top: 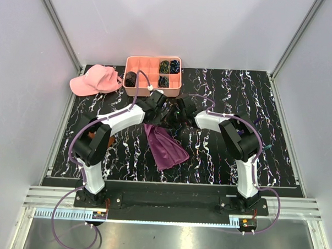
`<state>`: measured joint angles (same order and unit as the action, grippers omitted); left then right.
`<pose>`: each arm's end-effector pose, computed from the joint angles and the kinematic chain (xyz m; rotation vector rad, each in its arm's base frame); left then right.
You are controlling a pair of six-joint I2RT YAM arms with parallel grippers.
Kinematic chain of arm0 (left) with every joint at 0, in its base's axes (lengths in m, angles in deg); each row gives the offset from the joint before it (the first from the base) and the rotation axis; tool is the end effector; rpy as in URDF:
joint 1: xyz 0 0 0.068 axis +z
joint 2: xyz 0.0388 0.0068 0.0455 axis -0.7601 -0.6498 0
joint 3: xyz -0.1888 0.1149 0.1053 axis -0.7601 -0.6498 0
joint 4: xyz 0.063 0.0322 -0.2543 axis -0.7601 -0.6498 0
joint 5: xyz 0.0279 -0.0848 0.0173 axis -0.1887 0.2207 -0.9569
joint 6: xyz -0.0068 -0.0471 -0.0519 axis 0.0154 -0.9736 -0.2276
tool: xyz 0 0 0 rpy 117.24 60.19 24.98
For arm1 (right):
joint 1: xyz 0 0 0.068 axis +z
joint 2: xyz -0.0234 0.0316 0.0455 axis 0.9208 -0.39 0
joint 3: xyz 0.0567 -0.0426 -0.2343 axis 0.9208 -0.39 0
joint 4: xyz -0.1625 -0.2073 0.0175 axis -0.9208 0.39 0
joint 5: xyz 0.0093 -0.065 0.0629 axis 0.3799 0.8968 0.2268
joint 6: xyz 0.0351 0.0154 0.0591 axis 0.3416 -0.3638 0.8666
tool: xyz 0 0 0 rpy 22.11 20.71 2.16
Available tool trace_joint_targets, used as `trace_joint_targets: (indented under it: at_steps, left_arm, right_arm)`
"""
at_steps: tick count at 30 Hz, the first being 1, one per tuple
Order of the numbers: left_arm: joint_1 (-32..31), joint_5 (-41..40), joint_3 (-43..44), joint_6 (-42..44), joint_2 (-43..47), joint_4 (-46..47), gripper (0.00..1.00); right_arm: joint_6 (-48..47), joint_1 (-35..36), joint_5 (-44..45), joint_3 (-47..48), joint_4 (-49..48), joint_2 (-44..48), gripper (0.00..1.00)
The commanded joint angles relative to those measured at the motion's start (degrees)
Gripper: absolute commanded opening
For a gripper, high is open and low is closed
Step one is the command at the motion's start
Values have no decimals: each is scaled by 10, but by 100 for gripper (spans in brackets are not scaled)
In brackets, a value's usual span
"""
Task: Fold the napkin into a case and place the utensils inside
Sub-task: Grasp the top corner of the smaller rectangle folded napkin at the center of the board.
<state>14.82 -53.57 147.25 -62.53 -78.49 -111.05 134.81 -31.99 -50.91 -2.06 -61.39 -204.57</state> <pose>0.3299 -0.2098 0.1523 0.1240 2.5455 -0.0538 0.3521 0.2753 0.1048 0.3866 2.5972 1.2355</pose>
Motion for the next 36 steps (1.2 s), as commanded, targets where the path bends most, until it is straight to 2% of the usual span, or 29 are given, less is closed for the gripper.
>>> trace_joint_targets:
  at_steps: [1, 4, 8, 18, 23, 27, 30, 31, 32, 36]
  left_arm:
    - [-2, 37, -2, -5, 34, 3, 0]
    - [-2, 26, -14, 0, 47, 2, 3]
    - [-4, -6, -38, 3, 64, 7, 22]
    - [-16, -41, -48, 10, 28, 12, 38]
    - [-23, -70, -45, 17, 10, 10, 40]
    - [-23, -91, -36, 23, -5, 10, 30]
    - [-23, -99, -26, 24, -11, 6, 15]
    - [-23, -92, -27, 23, -6, 7, 5]
    - [-24, -85, -28, 18, 10, 8, 1]
    - [-20, -16, -54, 12, 56, 34, 0]
  right_arm:
    - [98, 4, -42, -18, -70, 10, 0]
    - [108, 2, 1, -42, -71, 33, 0]
    - [93, -1, -4, -39, -64, 33, 0]
    - [86, -1, -2, -43, -63, 36, 0]
    - [82, -1, -2, -41, -63, 39, 0]
    - [76, -1, 0, -41, -55, 39, 0]
    - [70, 0, -1, -39, -52, 37, 0]
    - [64, 0, -2, -36, -50, 36, 0]
    - [59, 1, -2, -33, -44, 35, 0]
    - [46, 7, -6, -25, -25, 35, 0]
